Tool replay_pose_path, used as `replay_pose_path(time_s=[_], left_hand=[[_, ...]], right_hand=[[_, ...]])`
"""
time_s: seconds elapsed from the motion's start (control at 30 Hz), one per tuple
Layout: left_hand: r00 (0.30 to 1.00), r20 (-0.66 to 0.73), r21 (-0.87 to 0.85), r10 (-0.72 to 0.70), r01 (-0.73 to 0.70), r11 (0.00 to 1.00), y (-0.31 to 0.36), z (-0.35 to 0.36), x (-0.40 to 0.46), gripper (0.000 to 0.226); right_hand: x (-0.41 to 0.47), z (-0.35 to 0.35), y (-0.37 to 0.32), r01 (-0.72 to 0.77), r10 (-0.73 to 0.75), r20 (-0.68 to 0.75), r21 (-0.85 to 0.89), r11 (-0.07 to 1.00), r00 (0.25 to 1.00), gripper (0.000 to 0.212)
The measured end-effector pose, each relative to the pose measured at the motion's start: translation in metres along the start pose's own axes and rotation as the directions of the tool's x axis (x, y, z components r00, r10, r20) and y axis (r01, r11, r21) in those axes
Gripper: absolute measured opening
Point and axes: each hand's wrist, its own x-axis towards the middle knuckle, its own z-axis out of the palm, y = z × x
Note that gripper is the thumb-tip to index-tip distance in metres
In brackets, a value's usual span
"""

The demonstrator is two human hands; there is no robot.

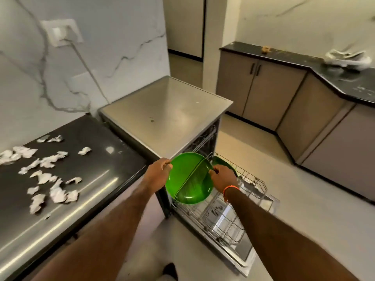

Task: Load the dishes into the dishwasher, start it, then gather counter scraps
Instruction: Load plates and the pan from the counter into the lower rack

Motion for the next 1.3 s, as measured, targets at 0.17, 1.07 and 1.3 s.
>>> replay_pose_path(time_s=[0.17,1.07,1.3], left_hand=[[0.975,0.205,0.158,0.089,-0.123,0.980,0.032,0.071,0.045,0.039],[0.934,0.355,-0.030,-0.043,0.058,0.998,-0.062,0.462,0.417,0.036],[0.960,0.279,-0.146,-0.021,0.064,0.987,-0.091,0.507,0.464,0.043]], right_hand=[[0.020,-0.018,0.071,-0.171,0.173,-0.033,0.070,0.983,0.984,0.025],[0.389,0.148,0.350,-0.365,0.425,-0.189,0.287,0.886,0.885,0.028],[0.429,0.199,0.384,-0.224,0.328,-0.378,0.294,0.929,0.866,0.023]])
